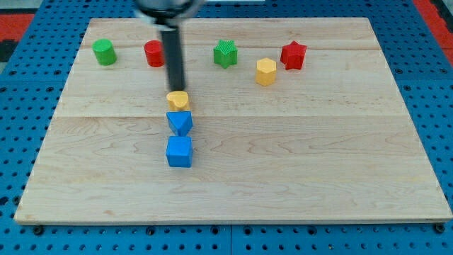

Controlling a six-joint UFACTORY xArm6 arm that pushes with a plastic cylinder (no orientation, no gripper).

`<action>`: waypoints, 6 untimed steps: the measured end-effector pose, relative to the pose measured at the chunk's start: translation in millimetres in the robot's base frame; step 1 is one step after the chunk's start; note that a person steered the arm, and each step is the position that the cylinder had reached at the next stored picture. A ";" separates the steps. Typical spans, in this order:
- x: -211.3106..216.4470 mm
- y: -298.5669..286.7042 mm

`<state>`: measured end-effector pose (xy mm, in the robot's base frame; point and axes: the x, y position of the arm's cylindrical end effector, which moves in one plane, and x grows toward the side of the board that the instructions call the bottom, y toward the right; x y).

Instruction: Slide the heart vertically below the green star

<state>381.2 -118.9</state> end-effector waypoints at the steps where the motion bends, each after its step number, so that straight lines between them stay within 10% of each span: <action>1: 46.7 -14.3; 6: 107.3 102.1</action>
